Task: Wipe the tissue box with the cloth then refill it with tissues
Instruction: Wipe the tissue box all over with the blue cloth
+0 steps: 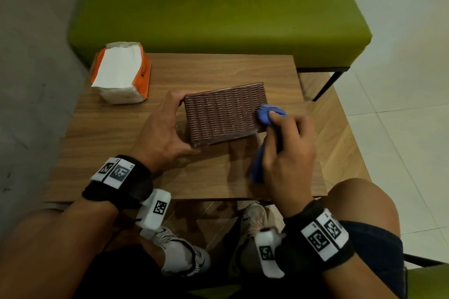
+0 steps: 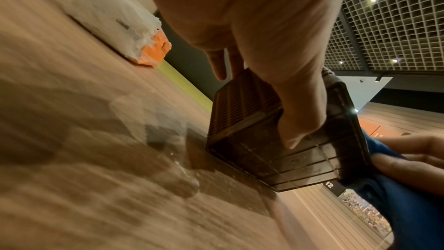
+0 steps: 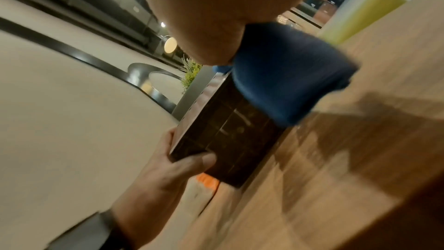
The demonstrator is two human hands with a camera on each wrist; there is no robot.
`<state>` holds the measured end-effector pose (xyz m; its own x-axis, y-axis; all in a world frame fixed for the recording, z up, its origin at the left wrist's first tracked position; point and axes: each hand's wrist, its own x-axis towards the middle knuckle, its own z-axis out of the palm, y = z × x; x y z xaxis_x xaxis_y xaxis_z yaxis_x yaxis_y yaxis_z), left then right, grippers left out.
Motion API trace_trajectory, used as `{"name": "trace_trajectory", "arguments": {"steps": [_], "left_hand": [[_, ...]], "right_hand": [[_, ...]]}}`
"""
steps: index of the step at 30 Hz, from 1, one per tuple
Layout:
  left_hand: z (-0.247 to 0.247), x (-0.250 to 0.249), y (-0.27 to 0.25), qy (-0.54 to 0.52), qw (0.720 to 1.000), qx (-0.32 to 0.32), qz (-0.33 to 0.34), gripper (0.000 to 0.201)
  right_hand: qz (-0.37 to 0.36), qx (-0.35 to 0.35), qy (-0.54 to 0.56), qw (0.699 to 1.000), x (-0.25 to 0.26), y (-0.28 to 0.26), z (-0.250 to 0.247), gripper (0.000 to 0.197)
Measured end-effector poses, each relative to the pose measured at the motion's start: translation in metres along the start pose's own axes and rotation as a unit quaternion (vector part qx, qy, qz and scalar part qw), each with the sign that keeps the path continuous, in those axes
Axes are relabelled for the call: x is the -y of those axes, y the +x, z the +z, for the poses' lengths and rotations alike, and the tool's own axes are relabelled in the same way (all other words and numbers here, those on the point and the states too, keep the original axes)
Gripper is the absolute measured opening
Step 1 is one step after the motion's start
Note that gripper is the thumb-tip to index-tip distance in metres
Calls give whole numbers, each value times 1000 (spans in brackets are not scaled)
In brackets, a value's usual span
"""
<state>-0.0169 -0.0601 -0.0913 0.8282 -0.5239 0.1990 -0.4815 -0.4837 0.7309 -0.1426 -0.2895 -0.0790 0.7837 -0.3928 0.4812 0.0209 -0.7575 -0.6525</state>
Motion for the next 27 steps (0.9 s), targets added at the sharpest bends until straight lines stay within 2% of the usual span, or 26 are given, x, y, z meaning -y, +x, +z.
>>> {"name": "trace_trajectory", "arguments": {"steps": [2,5,7,9,12,13,14,16,19,21,23,25,26,27], "left_hand": [[1,-2,1,1,1000,-4,3,101],[1,-3,0,-7,1000,-1,7,100],[0,-1,-2,-16,1000,-4,10,101],[0,0,-3,-11,1000,-6,15,100],[5,-2,-3,7,1000,-10,16,98],[7,-3,-3,7,1000,-12,13,98],[9,-4,-2,4,1000,-13,8,98],[8,-4,-2,-13,1000,-10,7,98],[6,0,-4,-16,1000,-1,18,100],[6,1,-6,-1,1000,2,22,104],[9,0,-6,11,1000,-4,28,103],[12,-3,-5,10,999,-11,33,101],[13,-4,-5,5,999,-14,31,99],[14,-5,-5,-2,999,-15,28,97]], "right_hand": [[-1,5,-15,1000,14,-5,6,17],[-110,138,-26,984,42,-23,21,26],[-146,189,-29,971,44,-16,19,26],[-105,150,-25,983,31,0,13,22],[16,6,-22,1000,13,16,5,22],[29,-7,-34,999,16,15,7,21],[15,8,-46,999,23,10,11,21],[-66,93,-54,992,42,-7,22,26],[-167,196,-31,966,47,-16,18,32],[-144,173,-26,974,29,-5,9,29],[-39,67,-21,997,11,8,1,22],[32,-7,-21,999,15,12,3,17],[23,7,-29,999,26,8,9,17],[-17,51,-38,998,39,0,16,19]]}}
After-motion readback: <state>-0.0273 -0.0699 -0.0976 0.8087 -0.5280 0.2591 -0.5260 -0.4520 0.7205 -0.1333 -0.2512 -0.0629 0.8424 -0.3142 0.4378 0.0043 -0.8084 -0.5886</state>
